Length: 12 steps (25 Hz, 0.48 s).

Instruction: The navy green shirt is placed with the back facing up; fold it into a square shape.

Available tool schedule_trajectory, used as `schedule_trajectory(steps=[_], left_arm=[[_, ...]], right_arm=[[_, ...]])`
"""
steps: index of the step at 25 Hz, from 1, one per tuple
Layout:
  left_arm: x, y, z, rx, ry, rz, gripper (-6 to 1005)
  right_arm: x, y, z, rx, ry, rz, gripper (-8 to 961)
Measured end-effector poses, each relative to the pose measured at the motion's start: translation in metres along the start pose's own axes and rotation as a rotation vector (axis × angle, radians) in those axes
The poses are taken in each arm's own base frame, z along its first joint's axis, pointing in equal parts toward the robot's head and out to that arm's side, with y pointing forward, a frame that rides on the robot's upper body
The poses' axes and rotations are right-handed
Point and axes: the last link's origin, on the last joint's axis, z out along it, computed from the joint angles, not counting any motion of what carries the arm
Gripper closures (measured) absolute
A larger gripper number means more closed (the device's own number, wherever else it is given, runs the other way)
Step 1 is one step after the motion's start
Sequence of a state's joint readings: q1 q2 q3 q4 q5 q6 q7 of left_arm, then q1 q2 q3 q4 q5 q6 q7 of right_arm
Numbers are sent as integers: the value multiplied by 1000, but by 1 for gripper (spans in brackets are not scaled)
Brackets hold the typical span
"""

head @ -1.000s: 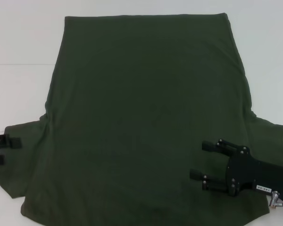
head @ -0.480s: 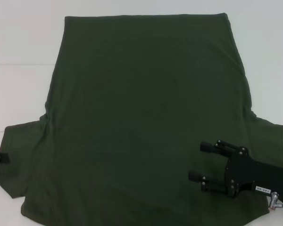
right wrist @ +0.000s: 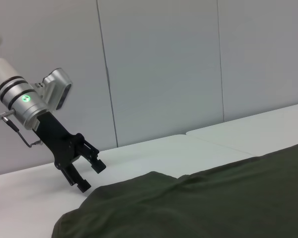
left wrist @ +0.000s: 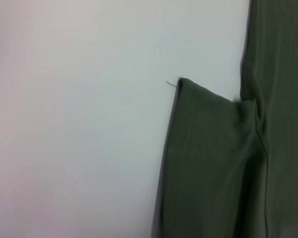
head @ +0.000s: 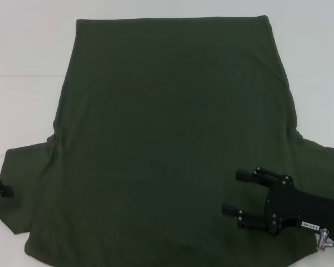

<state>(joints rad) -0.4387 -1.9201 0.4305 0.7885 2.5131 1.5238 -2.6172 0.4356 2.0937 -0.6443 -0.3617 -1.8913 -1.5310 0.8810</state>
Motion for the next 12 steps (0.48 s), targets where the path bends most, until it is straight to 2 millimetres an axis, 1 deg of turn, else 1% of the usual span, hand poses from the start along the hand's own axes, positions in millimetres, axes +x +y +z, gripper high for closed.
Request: schedule_trajectory(steps=[12], left_arm=[[-2, -1, 7, -5, 1, -16, 79]], right_arm=[[0, 0, 0, 1, 1, -2, 87]])
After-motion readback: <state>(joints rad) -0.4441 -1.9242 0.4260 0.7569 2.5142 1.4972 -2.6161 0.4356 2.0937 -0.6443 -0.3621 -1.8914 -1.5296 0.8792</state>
